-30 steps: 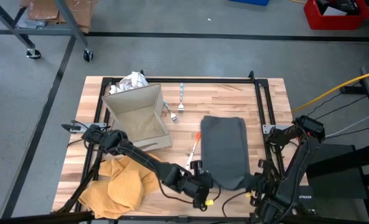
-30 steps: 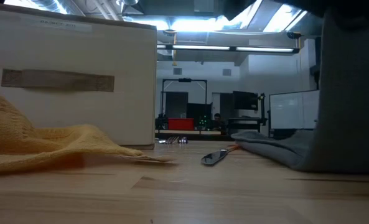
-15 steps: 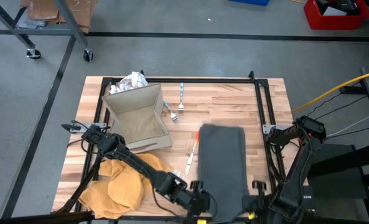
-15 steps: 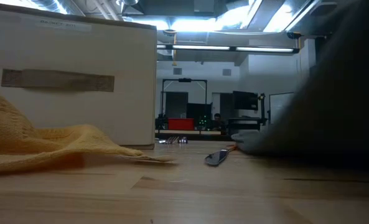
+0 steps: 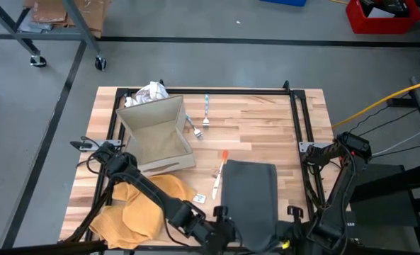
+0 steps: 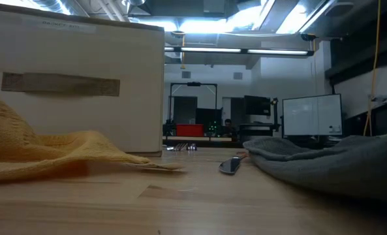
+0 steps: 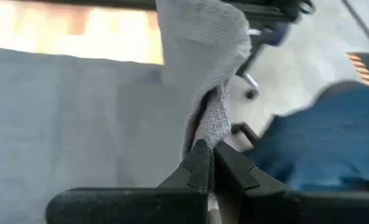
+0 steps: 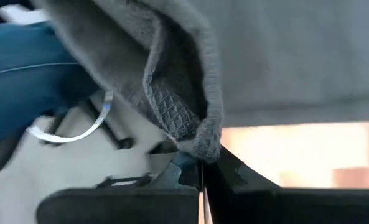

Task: Fold towel
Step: Fold the gray kitchen towel

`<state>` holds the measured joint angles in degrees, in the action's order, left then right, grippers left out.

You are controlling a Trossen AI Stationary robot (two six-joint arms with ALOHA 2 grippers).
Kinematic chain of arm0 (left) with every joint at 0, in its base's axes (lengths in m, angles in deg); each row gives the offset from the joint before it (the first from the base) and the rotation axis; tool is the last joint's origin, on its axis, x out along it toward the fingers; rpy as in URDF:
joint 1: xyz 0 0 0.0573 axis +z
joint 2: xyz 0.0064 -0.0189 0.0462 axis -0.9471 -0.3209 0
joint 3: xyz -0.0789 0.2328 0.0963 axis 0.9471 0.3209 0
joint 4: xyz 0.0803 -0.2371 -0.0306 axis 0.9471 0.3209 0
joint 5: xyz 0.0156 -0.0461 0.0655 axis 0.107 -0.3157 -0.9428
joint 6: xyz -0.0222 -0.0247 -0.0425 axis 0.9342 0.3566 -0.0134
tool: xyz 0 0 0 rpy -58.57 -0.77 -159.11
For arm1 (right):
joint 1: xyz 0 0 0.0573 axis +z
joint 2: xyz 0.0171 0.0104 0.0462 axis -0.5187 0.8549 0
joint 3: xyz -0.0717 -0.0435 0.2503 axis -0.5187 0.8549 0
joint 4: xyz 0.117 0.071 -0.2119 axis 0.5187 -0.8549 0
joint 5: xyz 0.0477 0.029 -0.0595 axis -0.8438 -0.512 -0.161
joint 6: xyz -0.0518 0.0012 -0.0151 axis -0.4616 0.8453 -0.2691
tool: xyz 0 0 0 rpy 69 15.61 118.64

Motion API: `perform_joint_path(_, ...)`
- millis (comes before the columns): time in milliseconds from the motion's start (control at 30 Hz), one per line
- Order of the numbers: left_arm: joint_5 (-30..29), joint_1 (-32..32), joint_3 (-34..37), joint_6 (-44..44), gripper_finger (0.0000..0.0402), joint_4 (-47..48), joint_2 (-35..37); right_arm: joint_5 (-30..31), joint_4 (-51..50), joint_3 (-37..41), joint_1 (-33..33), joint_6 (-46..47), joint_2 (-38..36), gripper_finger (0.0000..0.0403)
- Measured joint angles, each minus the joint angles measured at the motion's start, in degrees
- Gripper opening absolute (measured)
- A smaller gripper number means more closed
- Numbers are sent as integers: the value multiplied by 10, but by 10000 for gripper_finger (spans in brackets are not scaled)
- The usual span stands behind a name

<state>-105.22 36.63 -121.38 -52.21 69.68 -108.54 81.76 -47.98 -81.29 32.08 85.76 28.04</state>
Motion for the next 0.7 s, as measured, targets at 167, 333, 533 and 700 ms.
perform_joint_path(167, -42, 15, 0, 54, 0, 1, 0, 6, -79, -7, -1, 61, -2, 7)
perform_joint_path(333, -81, 24, 0, 77, 0, 3, 2, 36, -156, -64, 0, 70, -4, 7)
perform_joint_path(533, -99, 37, 0, 55, 0, 6, 3, 116, -273, -121, -4, 62, -5, 7)
perform_joint_path(700, -103, 50, 0, 56, 0, 49, 3, 124, -307, -101, -15, 62, -5, 7)
